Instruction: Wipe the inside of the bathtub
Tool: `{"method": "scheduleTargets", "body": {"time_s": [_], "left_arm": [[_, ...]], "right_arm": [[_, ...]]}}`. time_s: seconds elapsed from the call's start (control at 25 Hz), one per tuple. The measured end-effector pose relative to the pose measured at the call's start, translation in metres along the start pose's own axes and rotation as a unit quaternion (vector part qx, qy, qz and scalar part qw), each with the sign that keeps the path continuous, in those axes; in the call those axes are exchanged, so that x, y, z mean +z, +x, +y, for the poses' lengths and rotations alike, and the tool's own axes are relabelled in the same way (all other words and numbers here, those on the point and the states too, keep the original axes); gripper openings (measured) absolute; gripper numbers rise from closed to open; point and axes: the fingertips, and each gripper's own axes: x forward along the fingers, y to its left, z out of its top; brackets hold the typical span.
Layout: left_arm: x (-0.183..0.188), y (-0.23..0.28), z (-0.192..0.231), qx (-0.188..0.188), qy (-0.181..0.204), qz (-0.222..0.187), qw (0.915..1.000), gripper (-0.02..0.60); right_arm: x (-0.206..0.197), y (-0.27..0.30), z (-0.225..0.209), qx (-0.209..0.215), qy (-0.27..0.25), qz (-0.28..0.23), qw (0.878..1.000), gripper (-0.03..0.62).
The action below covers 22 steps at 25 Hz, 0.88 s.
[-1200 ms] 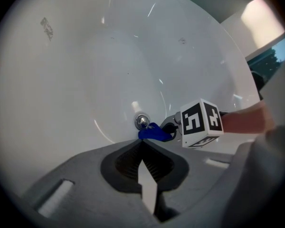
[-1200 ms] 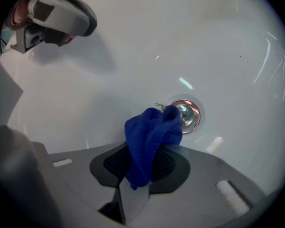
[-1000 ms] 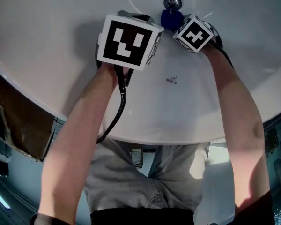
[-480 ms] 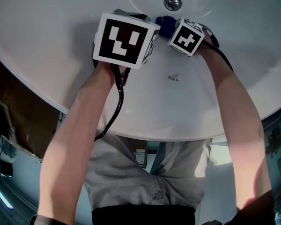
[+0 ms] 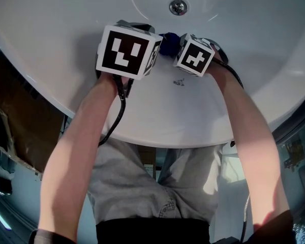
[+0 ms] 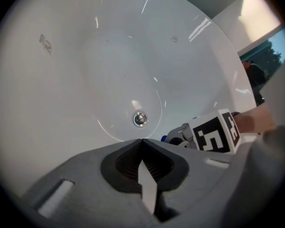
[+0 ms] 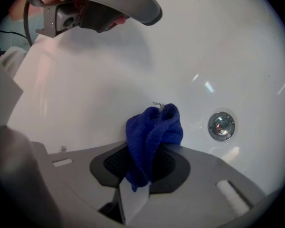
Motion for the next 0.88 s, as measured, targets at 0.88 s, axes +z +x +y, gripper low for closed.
{"method": "scheduleTargets", "body": {"time_s": [0.88], "left_arm": [[0.005,-0.055,-0.023,0.019,0.026,-0.004,0.9995,0.003]], "right_arm": [[0.024,-0.064,0.129,0.062,-0.002,-0.060,0.996,0.097]]}}
